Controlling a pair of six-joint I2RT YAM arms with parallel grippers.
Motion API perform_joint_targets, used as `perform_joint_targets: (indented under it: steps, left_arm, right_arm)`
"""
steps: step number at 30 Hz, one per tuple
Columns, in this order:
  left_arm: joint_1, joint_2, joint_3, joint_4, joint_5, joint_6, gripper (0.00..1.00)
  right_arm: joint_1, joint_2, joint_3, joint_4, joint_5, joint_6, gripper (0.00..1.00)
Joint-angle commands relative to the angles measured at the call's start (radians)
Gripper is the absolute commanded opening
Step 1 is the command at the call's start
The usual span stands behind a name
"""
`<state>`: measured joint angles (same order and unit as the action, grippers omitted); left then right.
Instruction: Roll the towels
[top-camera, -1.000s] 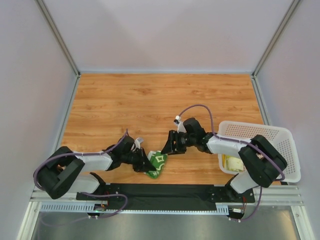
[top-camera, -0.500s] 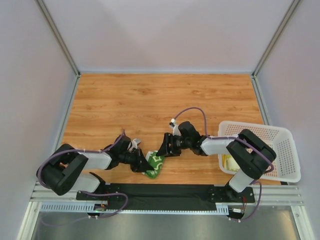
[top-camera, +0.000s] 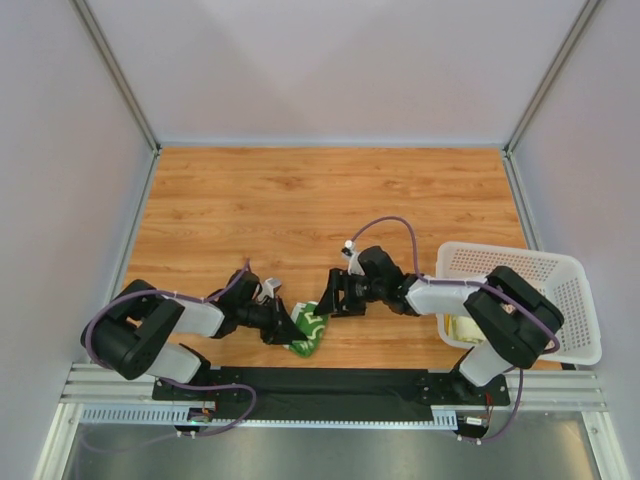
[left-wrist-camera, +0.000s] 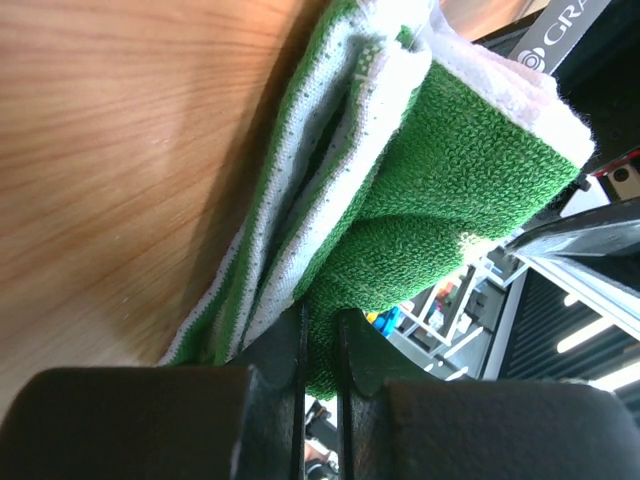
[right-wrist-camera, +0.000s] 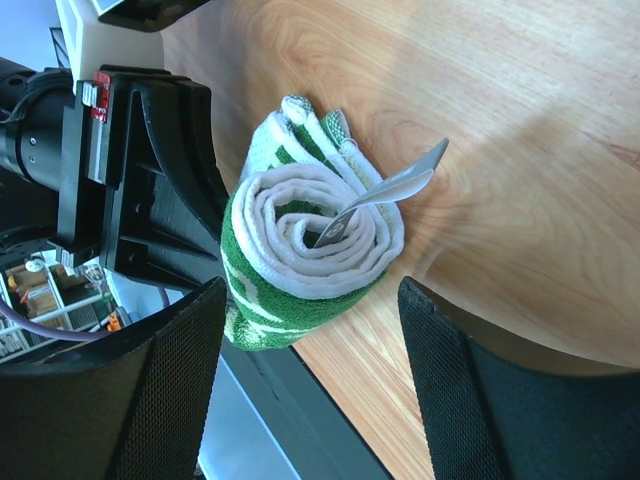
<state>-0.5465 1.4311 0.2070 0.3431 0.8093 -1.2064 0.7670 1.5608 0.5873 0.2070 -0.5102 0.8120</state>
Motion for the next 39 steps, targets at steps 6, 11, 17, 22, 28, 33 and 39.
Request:
perform_joint_targets:
  steps: [6, 11, 17, 22, 28, 33, 39]
  left_arm:
    - [0.026, 0.017, -0.057, -0.116, -0.111, 0.034, 0.00]
    - [0.036, -0.014, -0.055, -0.151, -0.114, 0.042, 0.00]
    - [0.043, -0.044, -0.047, -0.197, -0.122, 0.074, 0.09]
    - [0.042, -0.216, 0.077, -0.590, -0.279, 0.231, 0.31]
    - [0.039, -0.392, 0.190, -0.832, -0.400, 0.360, 0.44]
    - [-0.059, -0.475, 0.316, -1.021, -0.621, 0.427, 0.44]
    - [-0.271, -0.511, 0.439, -1.075, -0.835, 0.433, 0.44]
  right_arm:
    - [0.057, 0.090, 0.011, 0.075, 0.026, 0.027, 0.70]
    - [0.086, 0.142, 0.029, 0.120, 0.029, 0.047, 0.65]
    - [0.101, 0.151, 0.037, 0.112, 0.058, 0.064, 0.35]
    - [0.103, 0.148, 0.089, -0.061, 0.116, 0.033, 0.26]
    - [0.118, 0.157, 0.200, -0.283, 0.185, 0.003, 0.24]
    - [0.144, 0.170, 0.292, -0.425, 0.236, -0.008, 0.23]
    - [0.160, 0.179, 0.362, -0.537, 0.263, -0.004, 0.23]
